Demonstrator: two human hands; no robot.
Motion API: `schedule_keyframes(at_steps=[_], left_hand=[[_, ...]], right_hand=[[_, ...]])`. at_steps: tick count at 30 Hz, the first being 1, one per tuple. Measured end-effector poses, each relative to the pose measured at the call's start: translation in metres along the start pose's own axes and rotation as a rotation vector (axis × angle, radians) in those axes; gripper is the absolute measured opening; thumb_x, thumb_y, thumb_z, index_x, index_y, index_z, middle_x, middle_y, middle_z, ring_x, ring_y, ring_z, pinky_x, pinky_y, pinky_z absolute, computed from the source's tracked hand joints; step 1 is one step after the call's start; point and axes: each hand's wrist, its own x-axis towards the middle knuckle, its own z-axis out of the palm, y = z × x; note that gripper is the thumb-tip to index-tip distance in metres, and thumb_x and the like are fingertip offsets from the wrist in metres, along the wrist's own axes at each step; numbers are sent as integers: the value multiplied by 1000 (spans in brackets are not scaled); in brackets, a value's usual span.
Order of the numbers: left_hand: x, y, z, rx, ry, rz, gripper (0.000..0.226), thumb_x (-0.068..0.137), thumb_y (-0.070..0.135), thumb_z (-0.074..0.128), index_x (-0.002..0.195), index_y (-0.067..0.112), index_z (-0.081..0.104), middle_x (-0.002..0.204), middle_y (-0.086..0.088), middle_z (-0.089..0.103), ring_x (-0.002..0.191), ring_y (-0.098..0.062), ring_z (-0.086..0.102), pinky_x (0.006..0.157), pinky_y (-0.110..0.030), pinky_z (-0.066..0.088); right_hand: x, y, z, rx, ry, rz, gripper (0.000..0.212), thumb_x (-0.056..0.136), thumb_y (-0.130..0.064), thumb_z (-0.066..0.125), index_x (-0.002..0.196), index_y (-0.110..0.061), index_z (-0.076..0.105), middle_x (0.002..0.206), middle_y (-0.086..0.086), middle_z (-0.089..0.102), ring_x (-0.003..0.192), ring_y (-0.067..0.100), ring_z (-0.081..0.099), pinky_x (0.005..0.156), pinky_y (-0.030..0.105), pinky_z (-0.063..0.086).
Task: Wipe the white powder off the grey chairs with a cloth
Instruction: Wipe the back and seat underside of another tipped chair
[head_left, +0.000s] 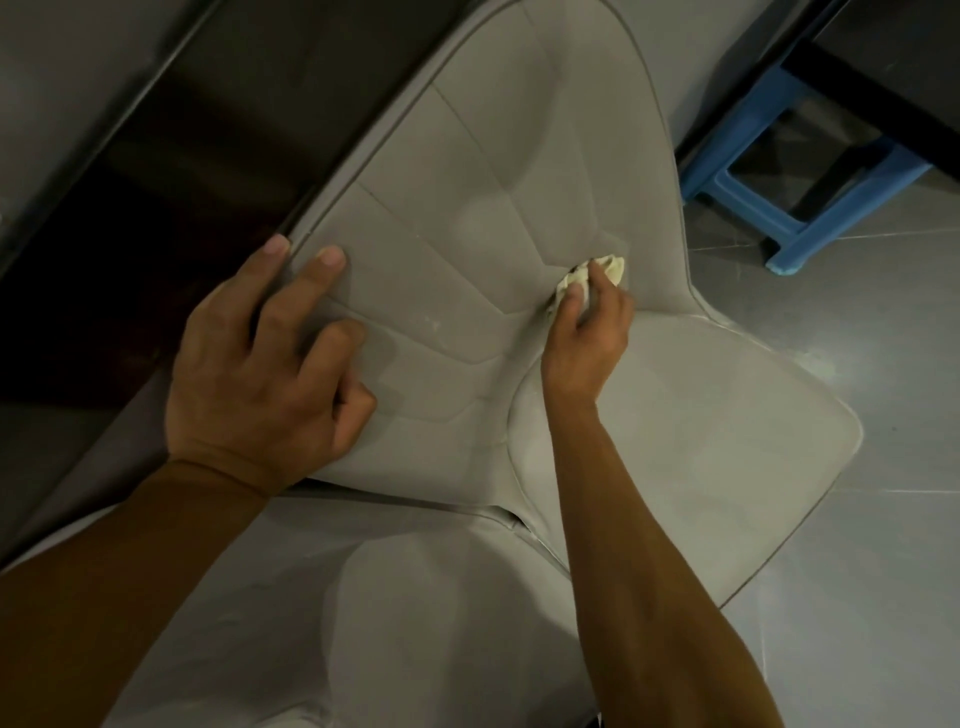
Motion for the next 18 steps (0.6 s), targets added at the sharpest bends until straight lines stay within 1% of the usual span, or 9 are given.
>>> schedule_keyframes(at_steps=[2,4,6,8,11,13,14,16,18], left_hand=[[-1,0,0,6,5,1,20,82,19,62,94,3,63,143,-20,45,128,-48,46,94,-59,49],[-1,1,0,10,4,0,19,83,19,61,93,3,63,143,-20,45,129,-48,45,95,-58,49],[0,1,-1,10,3,-1,19,83,19,61,93,3,64,143,-20,45,129,-48,46,95,-58,49],[-1,1,0,11,3,-7,19,83,19,61,94,3,64,143,-20,45,128,-49,47,95,-59,49],[-1,0,0,10,6,-11,19,83,19,60,93,3,64,143,-20,46,129,-48,47,95,-59,49],[0,0,0,7,5,-9,19,83,18,59,93,3,64,144,-20,45,128,-49,47,94,-59,49],[0,1,0,8,7,-8,19,83,18,59,93,3,64,143,-20,45,129,-49,46,94,-59,49],[0,1,0,13,13,-5,19,83,19,60,93,3,64,143,-20,46,131,-48,44,94,-58,49],[-1,1,0,17,17,-5,19,82,19,62,93,3,66,143,-20,47,133,-47,43,94,-57,49]], right_hand=[[2,6,3,16,-93,149,34,101,-19,55,133,-9,62,120,4,59,109,11,57,99,18,43],[7,14,2,-16,-172,304,33,101,-19,56,133,-11,62,126,7,60,116,18,58,100,16,38],[11,17,-4,-56,-199,357,33,100,-20,57,132,-12,63,128,8,60,118,22,59,100,18,39],[9,10,-11,-75,-174,308,33,100,-22,56,131,-14,64,125,6,59,114,19,58,101,21,42],[1,-1,-15,-30,-44,46,33,100,-23,55,130,-12,63,120,5,58,103,10,57,93,21,47],[1,-5,-9,19,17,-78,33,101,-23,55,131,-11,62,119,7,57,101,11,57,89,20,48],[3,-6,-5,21,16,-89,34,102,-23,55,133,-11,61,120,8,57,103,14,58,90,22,49],[10,1,0,-42,-84,37,36,103,-22,51,137,-16,57,127,10,55,111,19,56,93,23,45],[20,27,-1,-183,-263,325,37,102,-20,47,137,-18,57,132,12,56,117,24,53,90,23,39]])
